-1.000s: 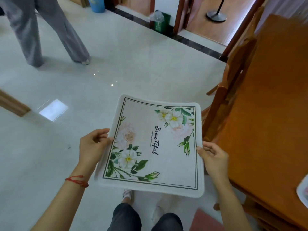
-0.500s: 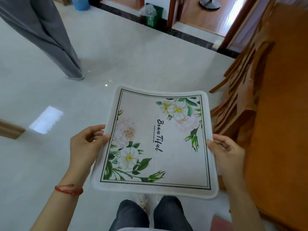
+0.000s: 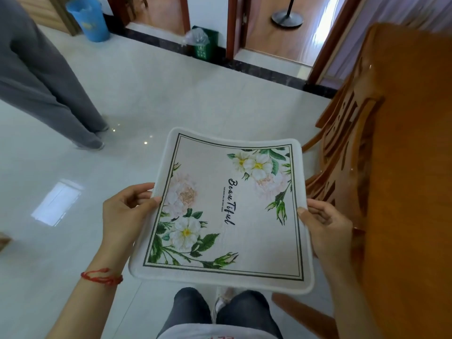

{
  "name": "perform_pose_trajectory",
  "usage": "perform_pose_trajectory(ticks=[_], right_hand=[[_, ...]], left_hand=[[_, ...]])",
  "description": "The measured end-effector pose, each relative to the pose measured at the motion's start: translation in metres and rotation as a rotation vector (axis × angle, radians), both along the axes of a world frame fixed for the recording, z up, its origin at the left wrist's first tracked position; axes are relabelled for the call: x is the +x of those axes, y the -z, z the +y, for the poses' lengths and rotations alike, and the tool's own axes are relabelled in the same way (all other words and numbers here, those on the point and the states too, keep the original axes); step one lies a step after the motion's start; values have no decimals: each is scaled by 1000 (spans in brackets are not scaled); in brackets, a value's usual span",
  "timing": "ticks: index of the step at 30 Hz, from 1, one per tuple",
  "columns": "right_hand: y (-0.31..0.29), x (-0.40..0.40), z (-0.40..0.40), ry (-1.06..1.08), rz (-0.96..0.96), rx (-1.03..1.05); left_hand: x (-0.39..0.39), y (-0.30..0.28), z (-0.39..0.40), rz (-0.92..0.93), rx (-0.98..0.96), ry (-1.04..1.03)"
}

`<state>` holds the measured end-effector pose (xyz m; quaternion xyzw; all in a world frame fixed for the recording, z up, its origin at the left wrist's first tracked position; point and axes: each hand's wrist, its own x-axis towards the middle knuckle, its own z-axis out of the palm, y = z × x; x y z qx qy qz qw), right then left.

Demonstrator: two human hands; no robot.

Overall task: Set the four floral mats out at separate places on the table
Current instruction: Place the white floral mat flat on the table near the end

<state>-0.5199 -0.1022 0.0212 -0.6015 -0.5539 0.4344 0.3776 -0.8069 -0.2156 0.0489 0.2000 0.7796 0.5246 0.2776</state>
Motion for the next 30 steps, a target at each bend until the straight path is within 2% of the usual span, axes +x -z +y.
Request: perform_pose_trajectory(ticks=[11,23,30], right_hand=[[-10,-2,83,168,-14,10],[-23,-15,145,517,44,34],[-30,-9,150,747,80,88]], left_hand=[[-16,0,131,-28,-7,160],[-36,-13,318,-40,23,536],[-4,-19,403,-31,28,804]])
